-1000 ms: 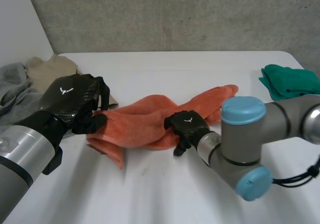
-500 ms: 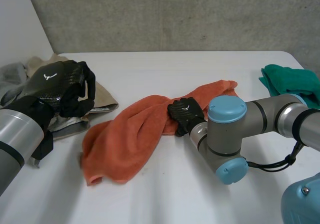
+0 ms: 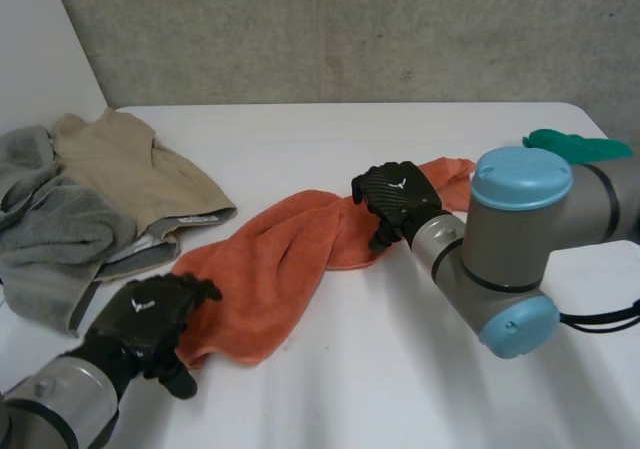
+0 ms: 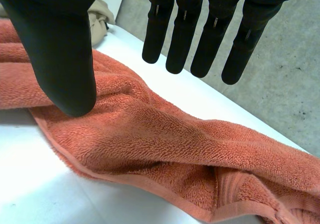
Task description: Fold the laundry.
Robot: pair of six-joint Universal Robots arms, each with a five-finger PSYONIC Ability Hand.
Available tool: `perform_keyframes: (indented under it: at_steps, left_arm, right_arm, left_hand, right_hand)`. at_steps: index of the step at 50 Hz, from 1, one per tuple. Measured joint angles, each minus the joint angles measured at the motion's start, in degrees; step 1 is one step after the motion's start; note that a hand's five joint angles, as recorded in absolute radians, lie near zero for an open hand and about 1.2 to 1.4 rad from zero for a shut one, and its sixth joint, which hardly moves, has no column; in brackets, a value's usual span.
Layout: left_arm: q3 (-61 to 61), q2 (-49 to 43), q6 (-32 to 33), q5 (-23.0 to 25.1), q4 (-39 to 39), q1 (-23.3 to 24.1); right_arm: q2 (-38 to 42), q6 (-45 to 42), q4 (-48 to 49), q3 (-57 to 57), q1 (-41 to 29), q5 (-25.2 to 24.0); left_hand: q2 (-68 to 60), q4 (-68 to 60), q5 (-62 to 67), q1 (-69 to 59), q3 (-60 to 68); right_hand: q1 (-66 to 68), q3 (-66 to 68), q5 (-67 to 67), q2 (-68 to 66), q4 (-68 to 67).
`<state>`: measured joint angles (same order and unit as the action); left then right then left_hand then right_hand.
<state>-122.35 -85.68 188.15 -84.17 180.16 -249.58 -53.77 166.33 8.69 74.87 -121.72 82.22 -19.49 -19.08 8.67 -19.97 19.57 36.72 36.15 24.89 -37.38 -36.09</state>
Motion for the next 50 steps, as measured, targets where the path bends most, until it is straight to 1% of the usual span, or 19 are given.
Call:
perform_keyframes:
  at_steps: [5, 7, 8, 10, 12, 16, 18, 20, 21, 22, 24, 28, 32, 34, 37, 40, 44, 50]
  left_arm:
    - [-2.2, -2.5, 0.9, 1.5, 4.1, -0.4]
    - [-2.1, -4.1, 1.2, 1.9, 6.0, -0.7]
    - [-1.9, -5.2, 1.3, 2.1, 7.3, -0.9]
    - [-1.2, -7.1, 1.4, 2.3, 9.1, -1.3]
    - [-0.3, -9.2, 1.6, 2.3, 10.7, -1.6]
    - [1.9, -13.3, 2.2, 2.2, 12.4, -2.1]
    - [3.0, -15.2, 2.9, 1.9, 12.7, -2.3]
    - [4.2, -16.8, 3.7, 1.5, 12.9, -2.6]
    - [4.6, -17.3, 4.0, 1.3, 12.9, -2.7]
    - [5.1, -17.5, 4.2, 1.1, 13.0, -2.8]
    - [6.1, -17.5, 4.6, 0.5, 12.9, -3.0]
    - [7.9, -14.6, 4.6, -0.8, 12.5, -2.9]
    - [9.6, -9.5, 3.8, -1.5, 11.6, -2.5]
    - [10.2, -7.5, 3.3, -1.5, 10.9, -2.3]
    - [11.7, -3.0, 1.8, -1.1, 8.4, -1.9]
    - [12.9, 0.2, 0.5, -0.5, 5.5, -1.6]
    - [14.9, 4.4, -1.6, 0.3, 1.0, -1.0]
    - [17.9, 9.4, -4.7, 1.2, -2.9, -0.2]
  right_arm:
    - [-2.0, -0.1, -0.5, 2.5, 0.9, -1.1]
    - [-2.6, -0.2, -0.6, 3.7, 1.4, -1.3]
    - [-2.8, -0.2, -0.7, 4.3, 1.6, -1.3]
    - [-3.2, -0.2, -0.7, 5.2, 2.1, -1.4]
    - [-3.6, -0.2, -0.6, 6.3, 2.7, -1.5]
    - [-4.3, -0.2, -0.2, 8.2, 4.1, -1.9]
    - [-4.6, -0.2, 0.1, 9.0, 4.8, -2.3]
    - [-4.9, -0.2, 0.5, 9.8, 5.5, -2.7]
    - [-5.1, -0.2, 0.6, 10.1, 5.9, -3.0]
    - [-5.3, -0.2, 0.8, 10.4, 6.2, -3.2]
    - [-5.6, -0.1, 0.9, 10.9, 6.7, -3.7]
    - [-6.4, 0.1, 0.5, 11.4, 7.3, -4.3]
    - [-7.1, 0.7, -1.4, 11.6, 7.3, -4.4]
    - [-7.3, 1.1, -2.7, 11.6, 7.1, -4.4]
    - [-7.4, 3.1, -5.9, 11.8, 6.6, -4.4]
    - [-7.0, 5.1, -7.1, 12.0, 6.1, -4.4]
    - [-5.4, 7.4, -5.9, 11.7, 5.5, -4.3]
    - [-1.6, 7.6, -3.0, 8.5, 4.8, -4.1]
  left_hand:
    - [-1.4, -1.6, 2.1, -1.1, 1.3]
    - [-3.5, -3.7, 4.3, -3.1, 3.5]
    - [-6.5, -6.8, 7.4, -6.4, 6.3]
    - [-6.7, -7.2, 7.8, -6.8, 6.7]
    - [-10.1, -10.7, 11.1, -9.9, 10.1]
    - [-14.7, -15.1, 15.3, -14.6, 14.4]
    - [-22.1, -21.8, 22.0, -22.4, 22.0]
    - [-37.5, -38.0, 38.0, -40.1, 37.4]
    - [-42.9, -43.5, 43.5, -45.1, 42.7]
    - [-46.1, -46.4, 46.1, -46.4, 45.5]
    - [-48.4, -49.0, 47.4, -46.4, 48.0]
    - [-48.9, -49.6, 47.4, -46.4, 48.5]
    - [-48.9, -49.6, 47.4, -46.4, 48.5]
    - [-48.9, -49.6, 47.3, -46.4, 48.5]
    - [-48.9, -49.6, 47.4, -46.4, 48.5]
    - [-49.0, -49.6, 47.4, -46.4, 48.5]
    - [-49.1, -49.6, 47.4, -46.4, 48.6]
    - [-49.1, -49.6, 47.3, -46.4, 48.6]
  right_hand:
    - [0.0, 0.0, 0.0, 0.0, 0.0]
    - [0.0, 0.0, 0.0, 0.0, 0.0]
    - [0.0, 0.0, 0.0, 0.0, 0.0]
    - [0.0, 0.0, 0.0, 0.0, 0.0]
    - [0.0, 0.0, 0.0, 0.0, 0.0]
    - [0.0, 0.0, 0.0, 0.0, 0.0]
    - [0.0, 0.0, 0.0, 0.0, 0.0]
    - [0.0, 0.0, 0.0, 0.0, 0.0]
    - [0.0, 0.0, 0.0, 0.0, 0.0]
    - [0.0, 0.0, 0.0, 0.0, 0.0]
    - [0.0, 0.0, 0.0, 0.0, 0.0]
    - [-0.4, -0.2, -0.2, 0.2, 0.2]
    - [-5.1, -4.8, -4.6, 5.9, 4.7]
    - [-5.5, -5.3, -5.1, 6.6, 5.3]
    - [-5.5, -5.5, -5.3, 6.6, 5.4]
    - [-5.5, -5.5, -5.2, 6.6, 5.4]
    - [-5.5, -5.5, -5.2, 6.6, 5.4]
    - [-5.5, -5.5, -5.2, 6.6, 5.4]
